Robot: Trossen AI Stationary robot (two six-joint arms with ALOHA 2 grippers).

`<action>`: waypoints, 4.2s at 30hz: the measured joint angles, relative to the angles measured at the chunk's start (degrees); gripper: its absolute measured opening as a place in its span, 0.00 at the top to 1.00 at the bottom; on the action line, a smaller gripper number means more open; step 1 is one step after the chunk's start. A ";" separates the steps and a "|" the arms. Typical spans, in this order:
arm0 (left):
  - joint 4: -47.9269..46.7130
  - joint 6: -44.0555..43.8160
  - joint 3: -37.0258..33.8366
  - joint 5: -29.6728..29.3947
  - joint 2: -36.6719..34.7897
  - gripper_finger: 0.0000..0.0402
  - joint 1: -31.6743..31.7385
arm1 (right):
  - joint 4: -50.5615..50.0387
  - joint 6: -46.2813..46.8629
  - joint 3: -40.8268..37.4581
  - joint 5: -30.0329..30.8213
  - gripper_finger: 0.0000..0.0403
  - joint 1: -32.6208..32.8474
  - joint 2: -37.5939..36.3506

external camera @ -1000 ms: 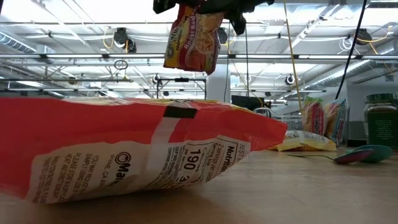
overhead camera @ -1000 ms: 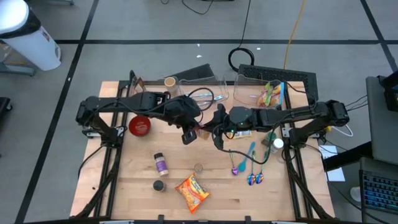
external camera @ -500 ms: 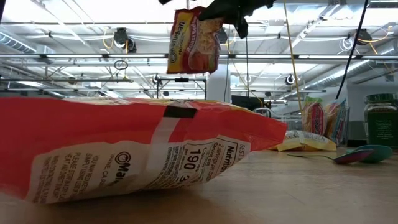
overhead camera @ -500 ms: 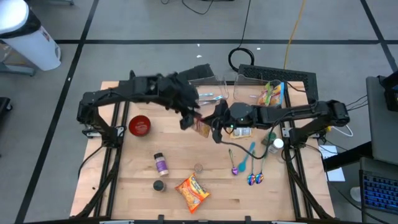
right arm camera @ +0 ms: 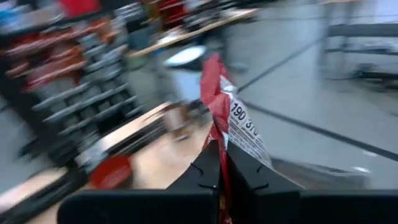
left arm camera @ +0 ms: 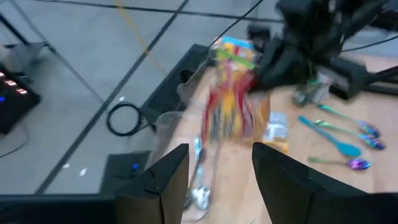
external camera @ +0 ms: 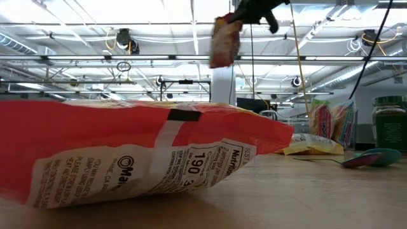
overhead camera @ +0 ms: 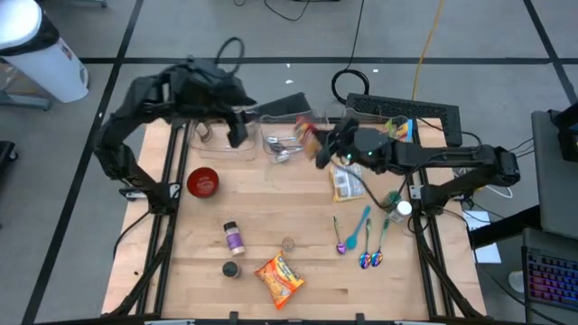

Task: Pick & Place Food Item
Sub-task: Put the red noodle pack into the right transparent bin

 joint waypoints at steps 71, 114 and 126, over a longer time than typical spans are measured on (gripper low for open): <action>32.23 -10.59 -53.46 9.68 -21.49 0.56 -4.01 | -2.43 14.16 -30.86 7.83 1.00 -30.22 -14.20; 32.49 -14.02 -53.44 9.09 -21.47 0.56 -2.93 | -1.05 18.63 -37.73 5.36 1.00 -28.54 -14.11; 32.51 -14.06 -53.44 9.09 -21.47 0.56 -2.93 | -1.02 17.16 -37.73 5.34 0.86 -28.54 -14.26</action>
